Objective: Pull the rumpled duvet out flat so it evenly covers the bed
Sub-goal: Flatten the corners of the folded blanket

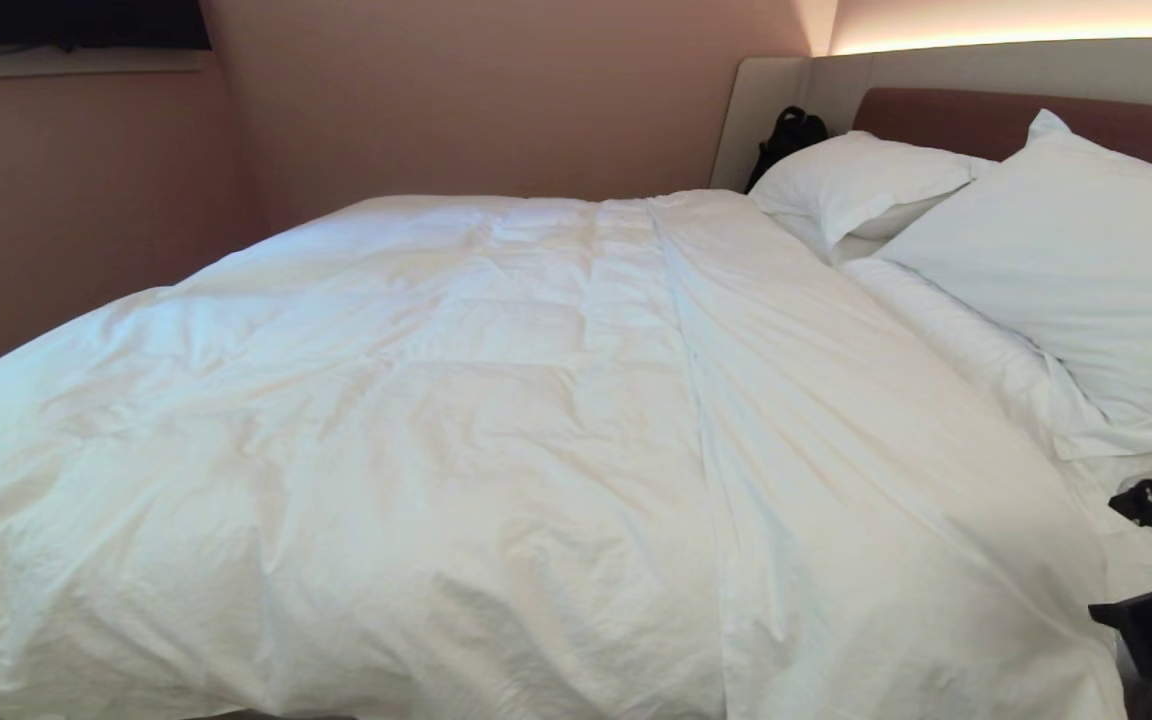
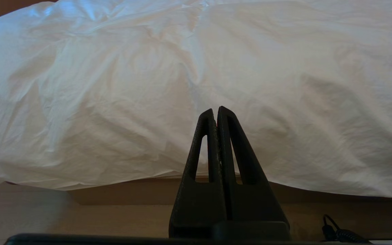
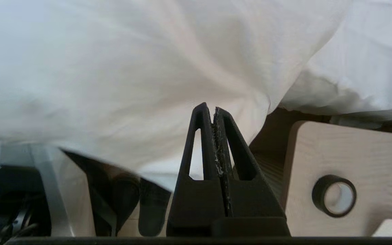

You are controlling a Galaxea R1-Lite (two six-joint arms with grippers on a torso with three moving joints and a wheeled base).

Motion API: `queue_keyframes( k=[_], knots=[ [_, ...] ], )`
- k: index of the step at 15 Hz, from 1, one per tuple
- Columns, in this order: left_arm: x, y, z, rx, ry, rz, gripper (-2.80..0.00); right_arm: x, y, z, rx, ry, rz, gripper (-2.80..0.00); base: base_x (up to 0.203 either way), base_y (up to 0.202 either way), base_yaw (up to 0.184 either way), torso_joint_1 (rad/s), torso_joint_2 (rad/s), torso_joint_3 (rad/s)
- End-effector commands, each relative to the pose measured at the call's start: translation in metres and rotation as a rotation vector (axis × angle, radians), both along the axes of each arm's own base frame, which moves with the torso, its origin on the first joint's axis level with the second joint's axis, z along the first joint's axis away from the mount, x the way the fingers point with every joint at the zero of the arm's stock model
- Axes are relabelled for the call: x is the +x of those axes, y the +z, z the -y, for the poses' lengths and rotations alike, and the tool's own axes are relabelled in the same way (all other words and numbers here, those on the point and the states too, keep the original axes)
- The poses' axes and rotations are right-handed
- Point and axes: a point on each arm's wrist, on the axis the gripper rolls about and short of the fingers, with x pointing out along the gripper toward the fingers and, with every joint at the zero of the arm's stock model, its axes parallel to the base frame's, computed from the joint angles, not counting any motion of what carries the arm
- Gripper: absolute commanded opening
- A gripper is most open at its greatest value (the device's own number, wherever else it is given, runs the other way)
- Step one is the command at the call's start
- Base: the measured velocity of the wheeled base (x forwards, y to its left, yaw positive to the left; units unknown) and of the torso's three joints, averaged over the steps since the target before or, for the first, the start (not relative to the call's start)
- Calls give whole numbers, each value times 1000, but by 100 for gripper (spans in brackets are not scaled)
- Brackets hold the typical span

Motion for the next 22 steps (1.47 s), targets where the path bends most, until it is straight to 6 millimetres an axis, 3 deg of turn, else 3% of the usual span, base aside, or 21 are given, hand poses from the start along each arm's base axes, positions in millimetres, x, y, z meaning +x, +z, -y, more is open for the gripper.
queue_keyframes(
  k=[1,3,9,15,19,22],
  knots=[
    [0,0,0,0,1,0,-280,-53,11,-21,73,56,-199,-280,0,0,0,0,0,0],
    [0,0,0,0,1,0,-280,-64,26,-27,84,93,-133,-280,0,0,0,0,0,0],
    [0,0,0,0,1,0,-280,-55,76,-35,373,168,98,-280,0,0,0,0,0,0],
    [0,0,0,0,1,0,-280,-40,74,-40,489,129,139,-280,0,0,0,0,0,0],
    [0,0,0,0,1,0,-280,-47,62,-57,572,157,55,-280,0,0,0,0,0,0],
    [0,0,0,0,1,0,-280,-55,56,-59,580,155,44,-280,0,0,0,0,0,0]
  ],
)
